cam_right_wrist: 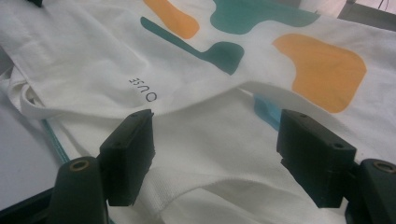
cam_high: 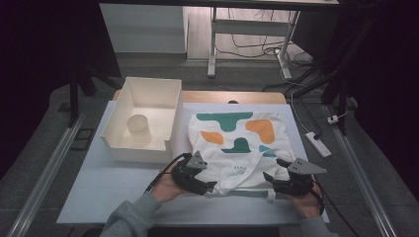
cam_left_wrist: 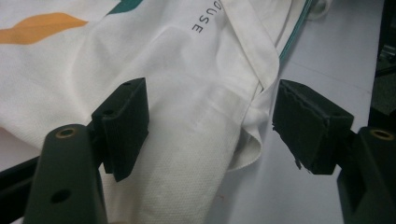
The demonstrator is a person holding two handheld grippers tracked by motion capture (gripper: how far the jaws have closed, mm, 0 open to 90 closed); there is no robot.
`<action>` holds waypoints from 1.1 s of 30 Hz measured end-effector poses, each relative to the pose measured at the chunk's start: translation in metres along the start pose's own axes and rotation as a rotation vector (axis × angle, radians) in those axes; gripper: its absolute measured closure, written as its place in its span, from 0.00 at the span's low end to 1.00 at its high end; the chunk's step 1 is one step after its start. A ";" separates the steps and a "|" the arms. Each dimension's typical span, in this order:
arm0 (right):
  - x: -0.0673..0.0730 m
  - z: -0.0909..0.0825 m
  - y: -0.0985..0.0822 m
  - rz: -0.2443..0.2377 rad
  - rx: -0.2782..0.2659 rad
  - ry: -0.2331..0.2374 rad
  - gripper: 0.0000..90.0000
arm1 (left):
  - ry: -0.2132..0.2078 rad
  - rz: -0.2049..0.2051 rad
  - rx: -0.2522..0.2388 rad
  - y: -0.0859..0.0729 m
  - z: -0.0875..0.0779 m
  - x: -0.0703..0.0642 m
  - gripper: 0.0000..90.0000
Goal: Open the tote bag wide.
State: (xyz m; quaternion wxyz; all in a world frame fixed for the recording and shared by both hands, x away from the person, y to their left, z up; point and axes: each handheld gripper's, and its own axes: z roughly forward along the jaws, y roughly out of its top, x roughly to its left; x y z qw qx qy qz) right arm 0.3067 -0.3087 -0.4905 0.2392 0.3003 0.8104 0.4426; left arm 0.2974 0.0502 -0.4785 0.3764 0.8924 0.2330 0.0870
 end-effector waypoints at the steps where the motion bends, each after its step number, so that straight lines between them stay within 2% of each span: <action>1: 0.000 0.000 0.000 -0.001 0.002 0.000 0.31 | 0.000 0.001 0.007 0.000 0.001 0.000 0.31; 9: 0.001 0.001 0.000 -0.003 0.003 0.004 0.31 | -0.005 -0.001 0.036 -0.006 0.008 0.002 0.31; 15: 0.001 0.002 0.000 -0.006 0.006 0.008 0.31 | 0.022 0.038 0.068 -0.009 0.013 0.000 0.31; 19: 0.002 0.003 0.000 -0.007 0.011 0.009 0.31 | 0.020 0.036 0.083 -0.013 0.018 0.001 0.33; 22: 0.002 0.002 0.000 -0.005 0.009 0.007 0.31 | 0.046 0.029 0.084 -0.016 0.020 0.002 0.43; 28: 0.002 0.003 0.000 -0.009 0.015 0.007 0.31 | 0.026 0.032 0.106 -0.019 0.024 0.004 0.59; 33: 0.002 0.003 0.000 -0.009 0.011 0.004 0.31 | 0.023 0.007 0.104 -0.019 0.022 0.008 0.68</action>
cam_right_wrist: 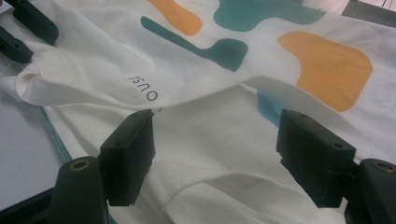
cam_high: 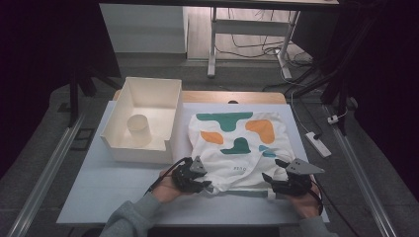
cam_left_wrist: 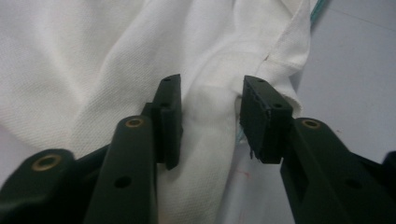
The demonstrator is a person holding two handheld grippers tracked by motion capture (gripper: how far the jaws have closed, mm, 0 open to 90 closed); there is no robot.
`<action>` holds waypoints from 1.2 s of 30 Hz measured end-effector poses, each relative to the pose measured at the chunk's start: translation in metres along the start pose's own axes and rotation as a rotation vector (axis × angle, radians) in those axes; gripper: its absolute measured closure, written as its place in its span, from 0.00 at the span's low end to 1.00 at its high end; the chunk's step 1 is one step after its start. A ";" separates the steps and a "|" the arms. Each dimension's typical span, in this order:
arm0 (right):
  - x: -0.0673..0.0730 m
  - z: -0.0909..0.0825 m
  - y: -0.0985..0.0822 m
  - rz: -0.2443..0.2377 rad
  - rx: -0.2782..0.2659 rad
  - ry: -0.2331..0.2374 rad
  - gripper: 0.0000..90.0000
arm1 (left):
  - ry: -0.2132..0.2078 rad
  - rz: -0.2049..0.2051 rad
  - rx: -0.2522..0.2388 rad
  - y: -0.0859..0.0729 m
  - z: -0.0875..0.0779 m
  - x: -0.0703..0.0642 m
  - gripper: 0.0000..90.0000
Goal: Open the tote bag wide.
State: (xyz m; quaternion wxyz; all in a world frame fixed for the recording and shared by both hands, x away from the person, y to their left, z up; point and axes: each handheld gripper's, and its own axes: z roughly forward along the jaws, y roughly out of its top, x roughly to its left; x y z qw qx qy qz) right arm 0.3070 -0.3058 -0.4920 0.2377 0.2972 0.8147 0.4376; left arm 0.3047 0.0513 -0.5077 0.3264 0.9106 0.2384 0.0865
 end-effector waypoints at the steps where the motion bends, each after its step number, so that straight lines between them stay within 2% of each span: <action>1: 0.000 0.000 0.000 0.000 -0.002 -0.001 0.31 | 0.003 -0.004 -0.002 0.000 0.000 0.001 0.70; 5: 0.001 -0.001 0.001 -0.009 -0.008 -0.004 0.32 | 0.002 -0.014 -0.011 0.000 -0.002 0.003 0.79; 7: 0.002 -0.002 0.002 -0.011 -0.011 -0.005 0.32 | 0.006 -0.015 -0.014 0.000 -0.002 0.003 0.88; 11: 0.005 -0.003 0.006 -0.031 -0.012 -0.002 0.33 | 0.003 -0.030 -0.035 -0.001 -0.006 0.005 0.95; 15: 0.010 -0.002 0.009 -0.048 -0.009 0.013 0.33 | -0.005 -0.035 -0.043 -0.001 -0.008 0.006 0.97; 19: 0.024 0.001 0.020 -0.091 -0.006 0.080 0.35 | -0.015 -0.047 -0.061 -0.001 -0.011 0.007 0.97; 27: 0.055 0.015 0.036 -0.194 0.057 0.199 0.35 | -0.035 -0.081 -0.094 -0.001 -0.014 0.011 0.97; 30: 0.062 0.022 0.037 -0.242 0.095 0.199 0.35 | -0.045 -0.090 -0.099 -0.001 -0.015 0.012 0.97; 31: 0.062 0.022 0.037 -0.242 0.095 0.199 0.35 | -0.045 -0.090 -0.099 -0.001 -0.015 0.012 0.97; 33: 0.067 0.031 0.038 -0.271 0.119 0.184 0.35 | -0.053 -0.095 -0.099 -0.001 -0.015 0.014 0.97; 36: 0.072 0.041 0.040 -0.293 0.146 0.200 0.35 | -0.054 -0.094 -0.098 -0.001 -0.015 0.014 0.97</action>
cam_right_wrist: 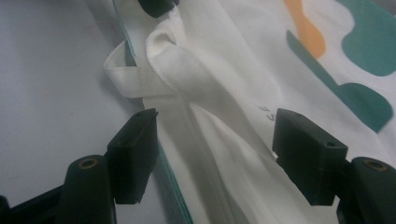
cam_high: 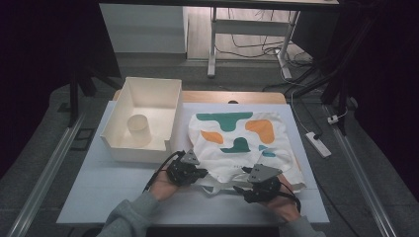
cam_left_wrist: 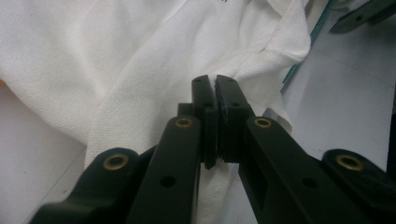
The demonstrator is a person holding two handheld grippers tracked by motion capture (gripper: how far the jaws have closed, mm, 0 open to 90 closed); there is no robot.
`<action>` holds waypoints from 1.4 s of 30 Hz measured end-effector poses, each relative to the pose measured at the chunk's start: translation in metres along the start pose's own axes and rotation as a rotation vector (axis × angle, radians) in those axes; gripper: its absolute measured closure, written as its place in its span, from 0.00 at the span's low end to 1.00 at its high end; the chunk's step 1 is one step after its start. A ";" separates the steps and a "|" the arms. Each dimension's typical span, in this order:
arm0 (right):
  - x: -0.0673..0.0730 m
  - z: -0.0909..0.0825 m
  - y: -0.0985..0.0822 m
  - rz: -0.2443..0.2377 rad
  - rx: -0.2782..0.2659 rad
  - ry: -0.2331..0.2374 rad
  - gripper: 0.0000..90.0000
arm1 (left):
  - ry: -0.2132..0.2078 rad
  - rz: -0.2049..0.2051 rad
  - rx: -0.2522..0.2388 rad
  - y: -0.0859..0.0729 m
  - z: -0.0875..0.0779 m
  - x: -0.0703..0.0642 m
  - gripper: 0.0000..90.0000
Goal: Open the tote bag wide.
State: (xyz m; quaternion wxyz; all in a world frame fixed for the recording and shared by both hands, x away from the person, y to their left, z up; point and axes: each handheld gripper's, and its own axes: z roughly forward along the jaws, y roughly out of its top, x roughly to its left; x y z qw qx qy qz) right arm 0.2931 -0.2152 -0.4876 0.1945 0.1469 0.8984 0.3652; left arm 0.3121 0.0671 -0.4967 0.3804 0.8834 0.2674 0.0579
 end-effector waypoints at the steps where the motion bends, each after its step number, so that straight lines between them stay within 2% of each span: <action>1: 0.000 0.003 0.001 -0.004 0.009 0.001 0.35 | 0.000 0.000 0.000 0.000 0.000 0.000 0.97; 8: -0.001 0.015 0.002 -0.020 0.048 -0.011 0.41 | -0.007 0.000 -0.002 0.000 0.000 0.001 0.97; 10: -0.002 0.017 -0.001 -0.035 0.062 -0.030 0.51 | -0.013 0.000 -0.003 0.001 0.000 0.003 0.97; 12: -0.003 0.018 -0.004 -0.030 0.074 -0.053 0.60 | -0.017 0.002 -0.002 0.002 0.001 0.004 0.97; 13: -0.003 0.018 -0.004 -0.030 0.074 -0.053 0.60 | -0.017 0.002 -0.002 0.002 0.001 0.004 0.97; 14: -0.005 0.020 -0.007 -0.014 0.079 -0.066 0.70 | -0.019 0.004 -0.002 0.003 0.001 0.005 0.96; 15: -0.006 0.019 -0.007 -0.010 0.079 -0.072 0.75 | -0.019 0.004 -0.002 0.003 0.001 0.005 0.96; 17: -0.008 0.020 -0.009 0.004 0.080 -0.068 0.85 | -0.027 0.001 -0.006 0.003 0.001 0.006 0.96; 19: -0.009 0.021 -0.010 0.020 0.079 -0.062 0.91 | -0.034 0.000 -0.011 0.003 0.000 0.007 0.96; 22: -0.010 0.021 -0.011 0.023 0.080 -0.052 0.94 | -0.030 0.009 -0.013 0.003 -0.001 0.006 0.96; 29: -0.010 0.015 -0.007 0.041 0.069 -0.019 0.95 | -0.040 0.000 -0.041 0.004 -0.005 0.008 0.96; 33: -0.005 0.001 0.002 0.049 0.036 0.014 0.95 | -0.022 0.005 -0.064 0.003 -0.012 0.007 0.96; 34: -0.004 -0.002 0.004 0.054 0.027 0.020 0.95 | -0.001 0.006 -0.089 0.003 -0.016 0.005 0.96; 38: 0.003 -0.011 0.012 0.056 -0.007 0.047 0.96 | 0.020 0.010 -0.119 0.003 -0.024 0.003 0.96; 42: 0.004 -0.013 0.020 0.038 -0.019 0.041 0.96 | 0.039 0.007 -0.136 0.002 -0.029 0.004 0.96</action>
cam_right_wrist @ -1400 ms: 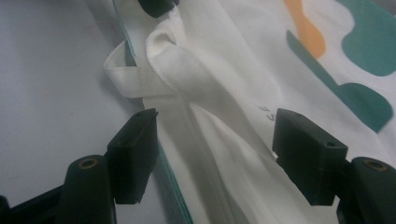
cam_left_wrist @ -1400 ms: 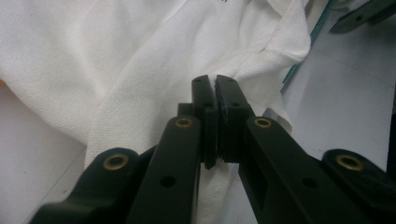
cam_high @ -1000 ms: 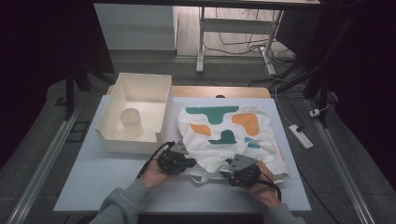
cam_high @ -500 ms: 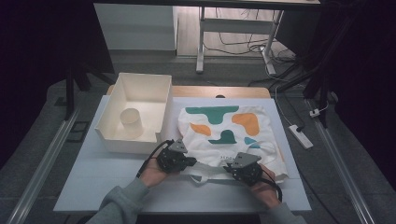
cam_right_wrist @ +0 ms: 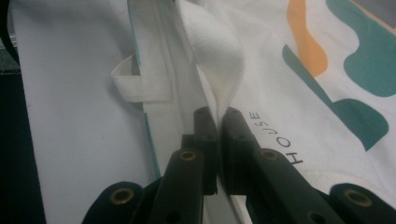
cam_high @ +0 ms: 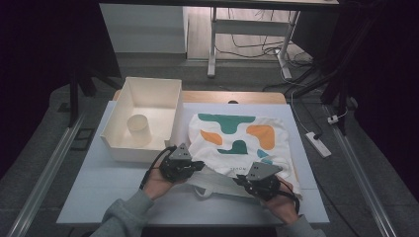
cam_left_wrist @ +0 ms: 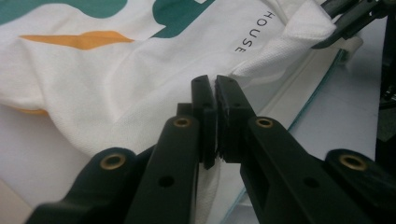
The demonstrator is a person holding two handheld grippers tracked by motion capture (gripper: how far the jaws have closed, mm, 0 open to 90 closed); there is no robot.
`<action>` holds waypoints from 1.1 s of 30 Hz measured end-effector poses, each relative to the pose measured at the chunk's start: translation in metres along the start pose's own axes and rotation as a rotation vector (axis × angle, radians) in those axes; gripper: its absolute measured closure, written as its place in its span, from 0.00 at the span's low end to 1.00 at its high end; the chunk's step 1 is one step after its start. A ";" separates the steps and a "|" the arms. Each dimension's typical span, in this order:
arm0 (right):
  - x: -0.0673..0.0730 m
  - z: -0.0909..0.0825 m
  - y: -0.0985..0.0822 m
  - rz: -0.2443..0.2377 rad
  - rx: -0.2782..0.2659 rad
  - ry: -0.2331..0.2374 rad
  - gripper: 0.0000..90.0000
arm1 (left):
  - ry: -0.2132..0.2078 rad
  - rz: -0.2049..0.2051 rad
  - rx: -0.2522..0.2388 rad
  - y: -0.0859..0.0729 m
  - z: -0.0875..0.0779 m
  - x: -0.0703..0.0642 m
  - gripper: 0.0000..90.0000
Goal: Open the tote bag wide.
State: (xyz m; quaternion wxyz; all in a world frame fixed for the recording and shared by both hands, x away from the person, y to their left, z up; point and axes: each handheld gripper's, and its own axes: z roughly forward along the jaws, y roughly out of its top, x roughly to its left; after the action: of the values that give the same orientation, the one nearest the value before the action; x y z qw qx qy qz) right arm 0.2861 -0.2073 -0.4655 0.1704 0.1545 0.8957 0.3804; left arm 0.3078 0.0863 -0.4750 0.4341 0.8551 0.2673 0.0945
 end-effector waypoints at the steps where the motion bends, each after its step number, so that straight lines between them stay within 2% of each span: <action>1: -0.002 0.000 0.001 0.003 -0.006 0.002 0.96 | 0.000 0.000 0.000 0.000 0.000 0.000 0.96; 7: -0.018 0.000 0.007 0.033 -0.039 -0.002 0.95 | -0.001 -0.004 -0.004 0.000 0.000 0.004 0.95; 8: -0.025 0.001 0.010 0.048 -0.043 -0.008 0.95 | -0.008 -0.008 -0.006 0.000 0.001 0.006 0.95; 12: -0.035 0.003 0.013 0.068 -0.045 -0.028 0.95 | -0.011 -0.008 -0.005 0.000 0.003 0.006 0.94; 23: -0.054 0.005 0.026 0.062 -0.055 -0.126 0.95 | -0.012 0.019 -0.007 0.007 0.008 0.005 0.93; 30: -0.070 0.012 0.035 0.058 -0.055 -0.151 0.95 | 0.007 0.027 -0.016 0.011 0.011 0.003 0.92; 33: -0.075 0.018 0.038 0.032 -0.049 -0.167 0.95 | 0.020 0.031 -0.011 0.015 0.012 0.004 0.93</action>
State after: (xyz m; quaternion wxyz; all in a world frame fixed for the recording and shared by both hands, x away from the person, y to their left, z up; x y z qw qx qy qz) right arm 0.3666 -0.2018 -0.4355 0.2424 0.1956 0.8662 0.3908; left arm 0.3211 0.0732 -0.4705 0.4344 0.8558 0.2577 0.1115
